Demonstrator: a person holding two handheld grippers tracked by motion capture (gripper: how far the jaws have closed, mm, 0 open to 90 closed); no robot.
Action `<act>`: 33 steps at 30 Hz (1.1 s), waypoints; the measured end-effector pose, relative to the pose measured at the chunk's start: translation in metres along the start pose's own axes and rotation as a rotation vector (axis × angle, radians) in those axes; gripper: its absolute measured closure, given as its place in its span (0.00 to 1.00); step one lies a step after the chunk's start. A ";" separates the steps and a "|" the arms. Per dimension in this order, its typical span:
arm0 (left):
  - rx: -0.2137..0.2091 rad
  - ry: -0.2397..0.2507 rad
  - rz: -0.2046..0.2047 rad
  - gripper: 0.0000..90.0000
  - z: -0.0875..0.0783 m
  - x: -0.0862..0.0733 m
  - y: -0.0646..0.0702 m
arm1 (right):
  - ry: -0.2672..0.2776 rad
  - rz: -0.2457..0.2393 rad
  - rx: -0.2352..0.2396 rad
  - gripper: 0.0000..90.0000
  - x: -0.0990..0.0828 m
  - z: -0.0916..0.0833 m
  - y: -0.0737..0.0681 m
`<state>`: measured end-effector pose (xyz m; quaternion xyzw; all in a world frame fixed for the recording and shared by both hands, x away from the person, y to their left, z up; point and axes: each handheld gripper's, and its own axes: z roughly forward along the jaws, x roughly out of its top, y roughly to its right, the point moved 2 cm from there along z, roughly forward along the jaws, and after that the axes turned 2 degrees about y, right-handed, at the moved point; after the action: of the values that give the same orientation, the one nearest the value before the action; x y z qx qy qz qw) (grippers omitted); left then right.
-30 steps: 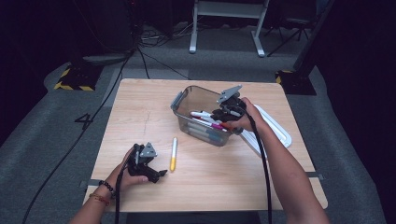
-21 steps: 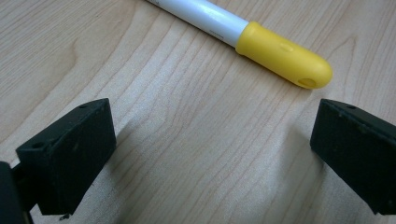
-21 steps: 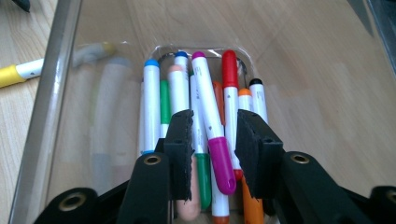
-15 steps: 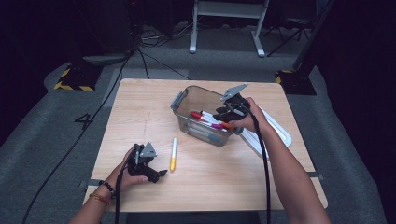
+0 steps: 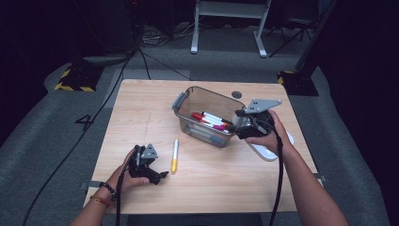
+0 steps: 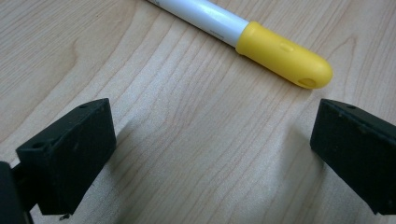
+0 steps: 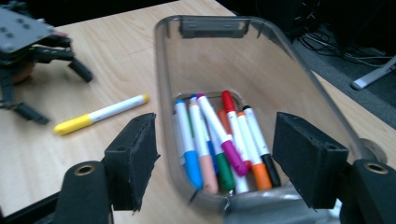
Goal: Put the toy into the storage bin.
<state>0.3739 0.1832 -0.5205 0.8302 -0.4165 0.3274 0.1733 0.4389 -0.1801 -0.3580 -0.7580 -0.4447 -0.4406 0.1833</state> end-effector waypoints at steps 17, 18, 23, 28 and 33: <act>-0.002 0.001 0.001 0.01 -0.001 -0.001 0.000 | 0.085 -0.028 0.018 0.33 -0.052 -0.033 -0.065; -0.006 0.002 0.004 0.01 -0.001 -0.002 0.000 | 0.081 -0.033 0.022 0.33 -0.054 -0.032 -0.067; -0.018 0.000 0.018 0.01 -0.003 -0.003 0.000 | 0.048 -0.019 0.041 0.33 -0.066 -0.008 -0.077; -0.026 0.003 0.026 0.01 -0.004 -0.005 -0.001 | 0.028 0.012 0.069 0.32 -0.075 0.028 -0.084; -0.027 0.002 0.026 0.01 -0.005 -0.006 -0.001 | -0.006 0.013 0.105 0.31 -0.075 0.063 -0.094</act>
<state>0.3700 0.1902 -0.5207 0.8221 -0.4315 0.3247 0.1805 0.3756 -0.1261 -0.4654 -0.7515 -0.4627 -0.4132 0.2246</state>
